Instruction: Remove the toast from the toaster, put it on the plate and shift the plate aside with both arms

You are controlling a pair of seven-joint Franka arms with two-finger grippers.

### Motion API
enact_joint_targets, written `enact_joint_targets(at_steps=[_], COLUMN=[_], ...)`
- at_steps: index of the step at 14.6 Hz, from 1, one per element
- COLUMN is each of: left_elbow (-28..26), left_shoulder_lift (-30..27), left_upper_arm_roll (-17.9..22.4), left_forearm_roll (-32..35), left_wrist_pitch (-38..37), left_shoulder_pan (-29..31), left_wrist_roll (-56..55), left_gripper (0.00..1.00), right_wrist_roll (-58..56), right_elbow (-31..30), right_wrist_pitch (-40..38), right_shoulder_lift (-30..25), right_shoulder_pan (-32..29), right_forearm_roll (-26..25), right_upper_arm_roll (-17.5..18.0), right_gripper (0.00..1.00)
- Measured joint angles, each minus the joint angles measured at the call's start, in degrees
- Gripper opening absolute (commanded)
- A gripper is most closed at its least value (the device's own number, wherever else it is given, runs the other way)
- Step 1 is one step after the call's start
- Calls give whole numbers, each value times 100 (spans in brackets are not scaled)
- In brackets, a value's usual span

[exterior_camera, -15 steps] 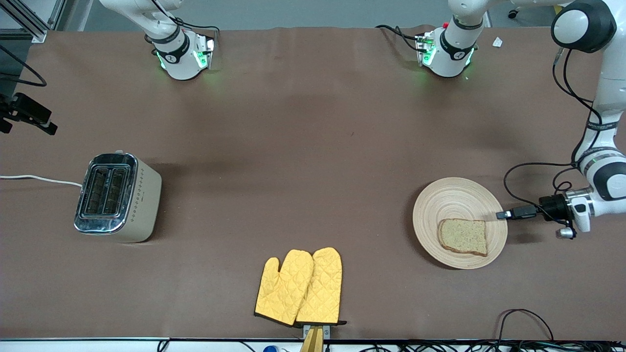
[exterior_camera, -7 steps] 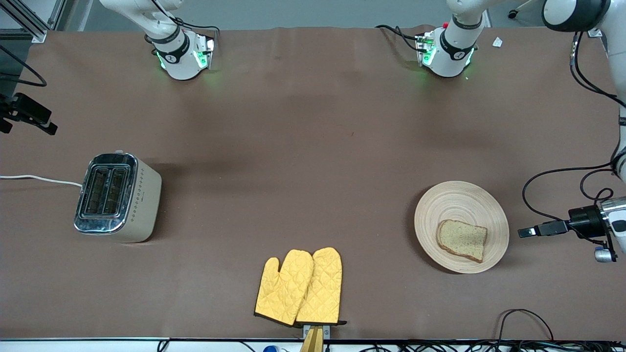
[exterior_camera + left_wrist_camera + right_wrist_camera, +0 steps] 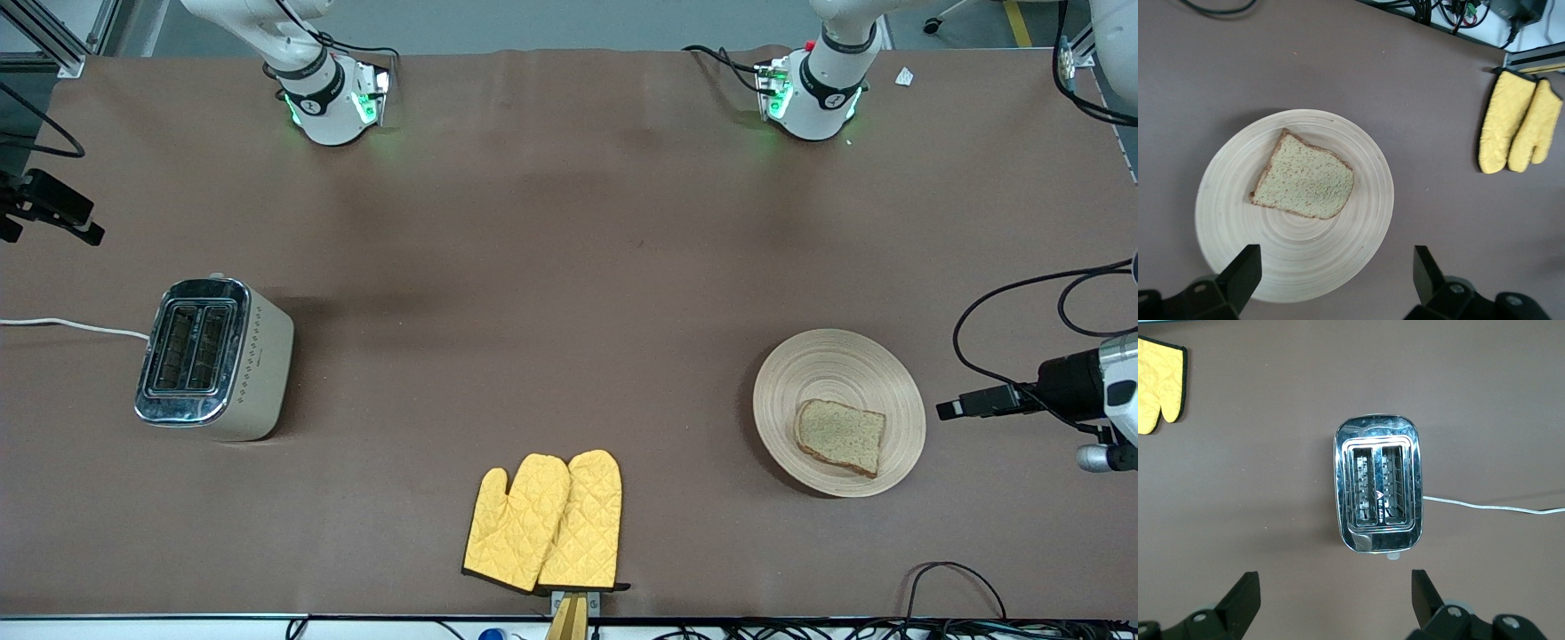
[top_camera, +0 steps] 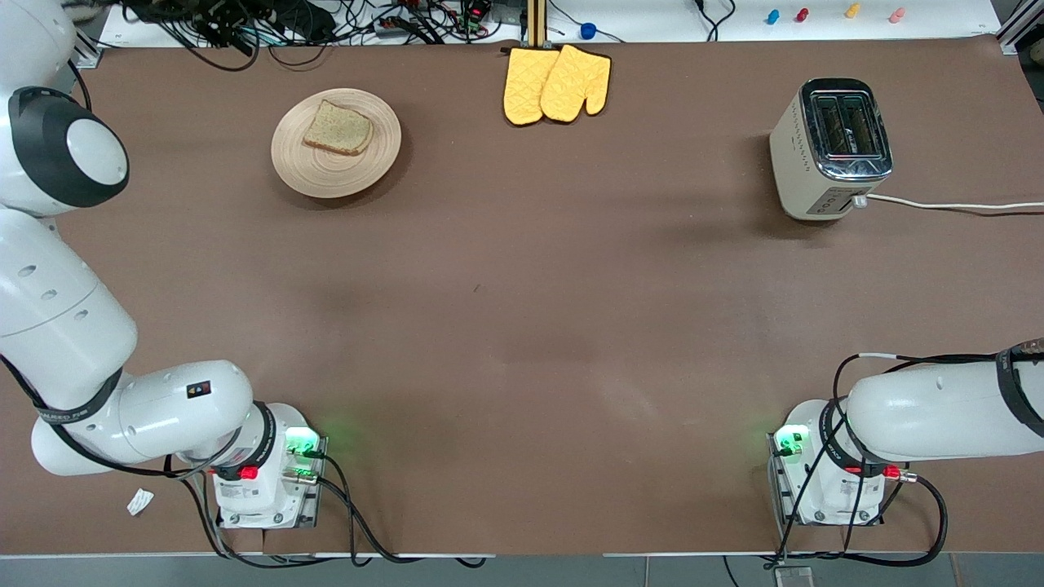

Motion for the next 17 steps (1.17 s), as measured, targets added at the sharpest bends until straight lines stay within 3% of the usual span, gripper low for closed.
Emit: enact_joint_targets(at_steps=[5,14,17], left_elbow=[-7,-43,-369], left_shoulder_lift=[-731,-1830,-2265], left_upper_arm_roll=[-13,-24,-20], left_forearm_roll=[1048,1761,1928], left_wrist_pitch=[-264,-1713,-1897], left_shoulder_pan=[-710,-861,-1140], left_wrist_roll=[-935,-1026,-1089], left_gripper=[100,100,100], right_wrist_roll=[-1,-1,-1], right_elbow=[0,0,0], right_wrist_pitch=[0,0,0], right_shoulder_lift=[0,0,0], right_shoulder_pan=[0,0,0], right_forearm_roll=[0,0,0], right_upper_arm_roll=[-1,-2,-3], right_gripper=[100,100,100])
